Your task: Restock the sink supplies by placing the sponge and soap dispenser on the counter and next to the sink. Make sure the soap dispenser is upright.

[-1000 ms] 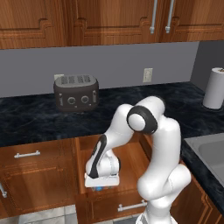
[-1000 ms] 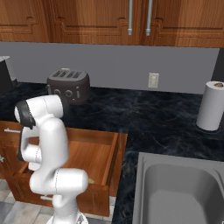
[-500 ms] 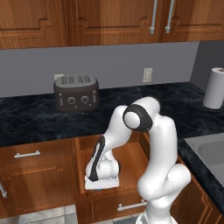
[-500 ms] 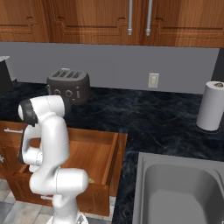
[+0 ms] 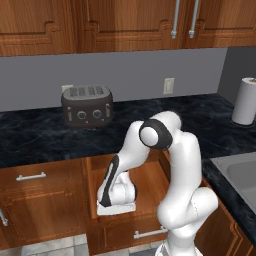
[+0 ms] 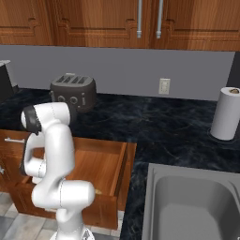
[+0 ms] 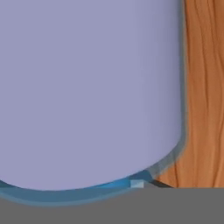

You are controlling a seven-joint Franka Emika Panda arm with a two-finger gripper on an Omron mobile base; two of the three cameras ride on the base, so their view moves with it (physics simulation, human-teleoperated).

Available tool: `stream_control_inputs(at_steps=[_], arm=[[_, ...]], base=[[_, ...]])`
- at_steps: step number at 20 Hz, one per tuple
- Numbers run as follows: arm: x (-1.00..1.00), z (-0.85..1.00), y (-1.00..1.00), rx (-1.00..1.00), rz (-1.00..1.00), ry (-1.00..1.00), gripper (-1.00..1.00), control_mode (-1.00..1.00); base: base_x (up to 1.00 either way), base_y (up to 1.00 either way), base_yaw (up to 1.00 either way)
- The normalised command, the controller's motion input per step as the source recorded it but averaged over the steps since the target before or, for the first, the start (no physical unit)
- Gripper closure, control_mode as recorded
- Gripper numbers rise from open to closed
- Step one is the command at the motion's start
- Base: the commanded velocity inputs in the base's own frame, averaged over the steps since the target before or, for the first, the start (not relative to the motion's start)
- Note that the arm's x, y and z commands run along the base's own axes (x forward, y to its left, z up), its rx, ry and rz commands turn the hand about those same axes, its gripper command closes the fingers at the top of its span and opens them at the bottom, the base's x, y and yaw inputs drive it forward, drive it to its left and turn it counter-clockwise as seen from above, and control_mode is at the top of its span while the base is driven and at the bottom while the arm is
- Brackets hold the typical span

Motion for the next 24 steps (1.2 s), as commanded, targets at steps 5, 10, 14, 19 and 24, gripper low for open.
stream_control_inputs(at_steps=[5, 10, 14, 19, 24], arm=[[0.0, -0.04, 0.16, 0.0, 0.0, 0.04, 1.0, -1.0], [0.0, 0.0, 0.0, 0.0, 0.0, 0.01, 1.0, -1.0], [0.0, 0.0, 0.0, 0.0, 0.0, 0.01, 1.0, -1.0], [-0.07, 0.16, 0.0, 0.0, 0.0, 0.0, 1.0, -1.0], [-0.3, 0.63, 0.0, 0.0, 0.0, -0.02, 1.0, -1.0]], base=[[0.0, 0.0, 0.0], [0.0, 0.0, 0.0], [0.0, 0.0, 0.0], [0.0, 0.0, 0.0], [0.0, 0.0, 0.0]])
